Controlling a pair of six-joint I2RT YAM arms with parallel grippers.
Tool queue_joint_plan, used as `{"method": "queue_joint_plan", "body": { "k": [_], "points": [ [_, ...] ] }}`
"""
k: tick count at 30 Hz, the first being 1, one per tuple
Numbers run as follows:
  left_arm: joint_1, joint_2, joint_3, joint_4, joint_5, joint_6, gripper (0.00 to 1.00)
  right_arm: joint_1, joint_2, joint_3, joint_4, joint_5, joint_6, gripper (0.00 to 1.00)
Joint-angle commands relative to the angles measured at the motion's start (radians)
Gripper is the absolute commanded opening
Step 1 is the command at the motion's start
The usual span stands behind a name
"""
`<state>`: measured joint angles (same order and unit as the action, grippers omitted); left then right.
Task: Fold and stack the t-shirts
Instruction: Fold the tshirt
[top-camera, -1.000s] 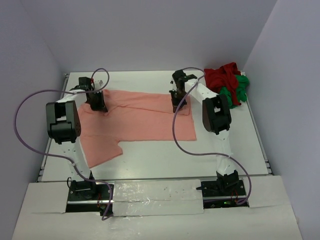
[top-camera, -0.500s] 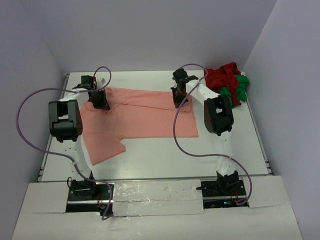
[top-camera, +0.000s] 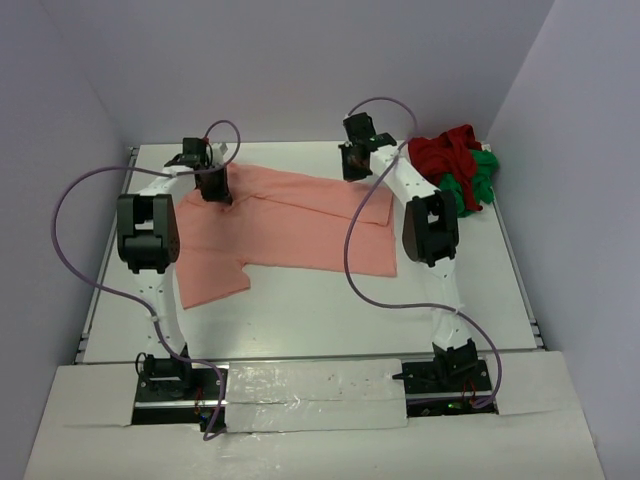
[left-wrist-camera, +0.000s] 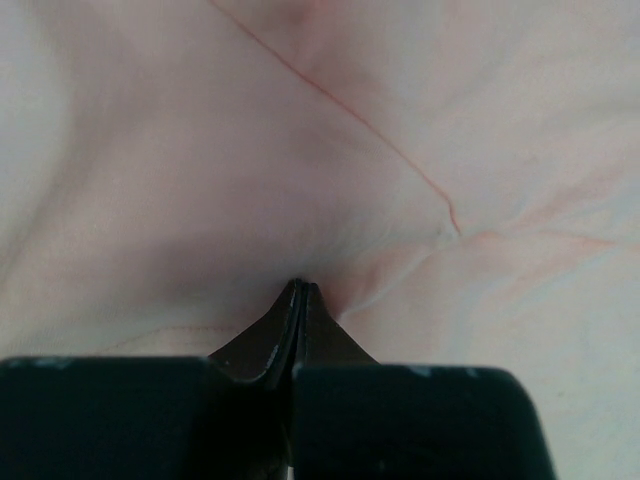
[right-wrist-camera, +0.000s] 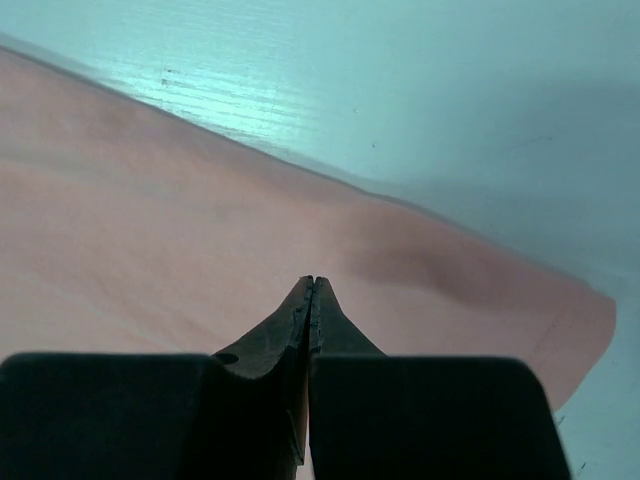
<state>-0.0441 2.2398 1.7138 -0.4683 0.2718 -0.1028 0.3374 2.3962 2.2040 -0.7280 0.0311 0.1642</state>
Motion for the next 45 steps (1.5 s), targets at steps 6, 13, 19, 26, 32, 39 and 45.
{"method": "queue_joint_plan", "body": {
  "k": [6, 13, 19, 26, 32, 39, 45],
  "points": [
    [-0.020, -0.008, -0.022, 0.008, -0.081, -0.024, 0.00, -0.005, 0.026, 0.114, -0.177, -0.008, 0.006, 0.00],
    [-0.019, -0.039, -0.077, 0.034, -0.098, -0.024, 0.00, -0.008, -0.133, -0.104, -0.200, 0.001, -0.008, 0.00],
    [-0.019, -0.111, -0.155, 0.109, -0.109, -0.034, 0.00, -0.035, -0.190, -0.271, -0.084, -0.046, 0.014, 0.00],
    [-0.019, -0.169, -0.221, 0.168, -0.134, -0.037, 0.00, -0.034, -0.204, -0.418, 0.139, 0.016, 0.040, 0.00],
    [-0.019, -0.216, -0.253, 0.206, -0.135, -0.051, 0.00, -0.023, -0.227, -0.497, 0.275, 0.064, 0.055, 0.00],
    [-0.020, -0.210, -0.246, 0.237, -0.174, -0.058, 0.00, 0.000, -0.080, -0.281, 0.197, 0.113, 0.051, 0.00],
    [-0.020, -0.125, -0.125, 0.178, -0.164, -0.080, 0.00, -0.001, 0.171, 0.253, -0.112, 0.107, 0.078, 0.00]
  ]
}}
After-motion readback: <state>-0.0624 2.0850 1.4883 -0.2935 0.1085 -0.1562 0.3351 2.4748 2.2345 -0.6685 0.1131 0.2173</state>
